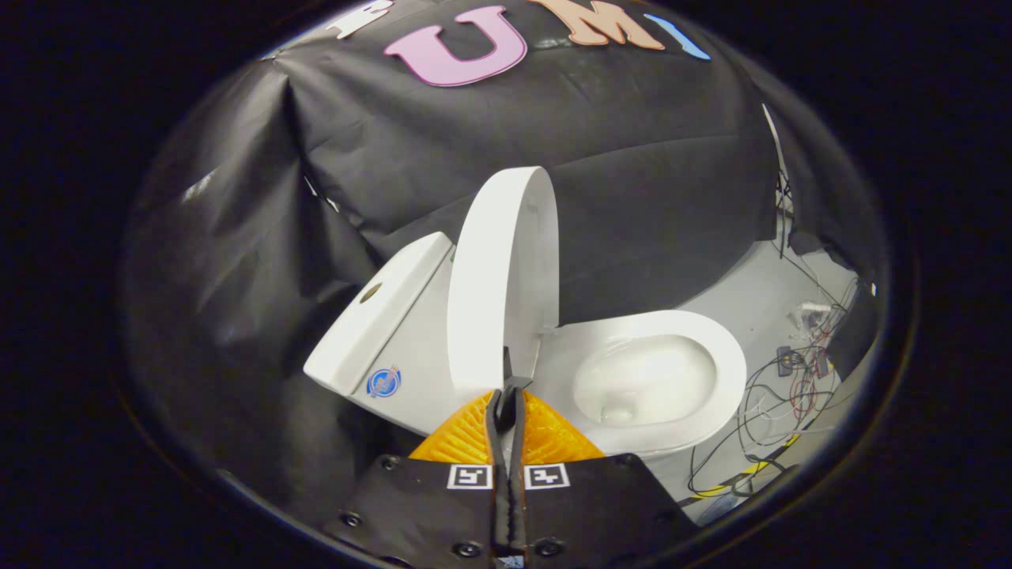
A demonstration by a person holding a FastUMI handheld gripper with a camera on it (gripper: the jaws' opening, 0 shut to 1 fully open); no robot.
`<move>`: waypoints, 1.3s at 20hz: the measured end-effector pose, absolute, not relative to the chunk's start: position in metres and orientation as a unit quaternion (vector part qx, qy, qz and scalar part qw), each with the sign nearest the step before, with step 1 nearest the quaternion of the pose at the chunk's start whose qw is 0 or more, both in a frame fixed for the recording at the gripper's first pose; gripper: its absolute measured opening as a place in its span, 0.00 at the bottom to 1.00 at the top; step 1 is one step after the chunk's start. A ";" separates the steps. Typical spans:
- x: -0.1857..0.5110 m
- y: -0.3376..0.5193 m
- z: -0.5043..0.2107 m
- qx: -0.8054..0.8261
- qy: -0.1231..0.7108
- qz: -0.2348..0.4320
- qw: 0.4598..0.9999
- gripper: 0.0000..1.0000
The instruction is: Open the toilet lid.
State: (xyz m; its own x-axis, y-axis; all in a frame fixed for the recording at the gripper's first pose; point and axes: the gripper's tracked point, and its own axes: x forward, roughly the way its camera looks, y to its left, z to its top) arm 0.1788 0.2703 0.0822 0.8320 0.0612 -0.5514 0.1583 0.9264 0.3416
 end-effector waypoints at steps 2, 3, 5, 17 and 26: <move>0.182 0.282 0.085 0.180 0.290 -0.020 0.940 0.01; 0.186 0.288 0.087 0.175 0.291 -0.018 0.940 0.01; 0.190 0.300 0.088 0.161 0.292 -0.013 0.943 0.01; 0.205 0.339 0.092 0.129 0.289 0.002 0.949 0.01; 0.218 0.370 0.094 0.107 0.278 0.035 0.954 0.07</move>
